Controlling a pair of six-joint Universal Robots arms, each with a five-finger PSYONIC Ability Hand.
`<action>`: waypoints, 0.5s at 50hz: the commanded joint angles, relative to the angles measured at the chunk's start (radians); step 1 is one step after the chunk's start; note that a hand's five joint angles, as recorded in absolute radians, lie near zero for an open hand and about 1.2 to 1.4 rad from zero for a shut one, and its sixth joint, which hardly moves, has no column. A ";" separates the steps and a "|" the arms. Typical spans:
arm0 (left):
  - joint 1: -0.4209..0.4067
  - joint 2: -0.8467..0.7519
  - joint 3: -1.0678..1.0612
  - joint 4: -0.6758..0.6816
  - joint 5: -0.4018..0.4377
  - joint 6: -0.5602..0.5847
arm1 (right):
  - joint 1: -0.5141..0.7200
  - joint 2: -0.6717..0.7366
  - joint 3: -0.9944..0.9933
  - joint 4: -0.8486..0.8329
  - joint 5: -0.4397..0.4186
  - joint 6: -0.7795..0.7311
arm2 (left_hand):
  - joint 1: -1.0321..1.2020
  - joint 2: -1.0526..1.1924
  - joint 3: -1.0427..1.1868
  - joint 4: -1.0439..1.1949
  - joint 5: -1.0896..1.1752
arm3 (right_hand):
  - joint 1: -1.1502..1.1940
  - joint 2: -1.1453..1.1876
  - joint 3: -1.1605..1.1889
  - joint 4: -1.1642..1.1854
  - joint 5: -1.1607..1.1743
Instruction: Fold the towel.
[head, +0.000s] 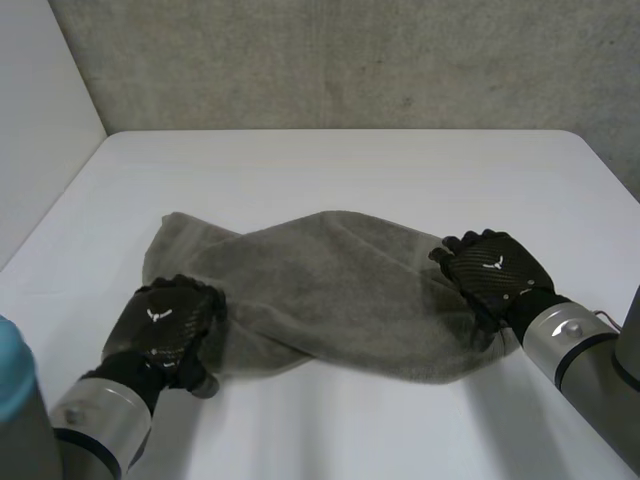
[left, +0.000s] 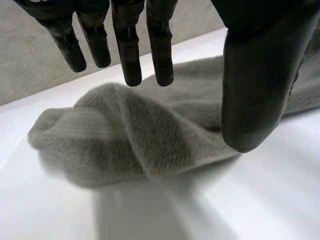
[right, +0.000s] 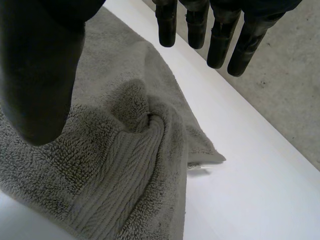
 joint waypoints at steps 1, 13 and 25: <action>-0.068 -0.118 0.002 0.092 -0.091 0.014 | 0.014 0.016 0.006 -0.020 0.000 0.001 | -0.032 -0.039 -0.049 -0.055 -0.031 | -0.056 -0.075 -0.052 -0.070 -0.060; -0.080 -0.218 0.015 0.212 -0.108 0.021 | 0.017 0.027 0.017 -0.048 -0.004 0.001 | -0.061 -0.069 -0.049 -0.055 -0.060 | -0.056 -0.075 -0.052 -0.070 -0.060; -0.068 -0.316 0.067 0.343 -0.133 0.086 | 0.017 0.061 0.018 -0.079 0.002 -0.001 | -0.061 -0.069 -0.049 -0.055 -0.060 | -0.056 -0.075 -0.052 -0.070 -0.060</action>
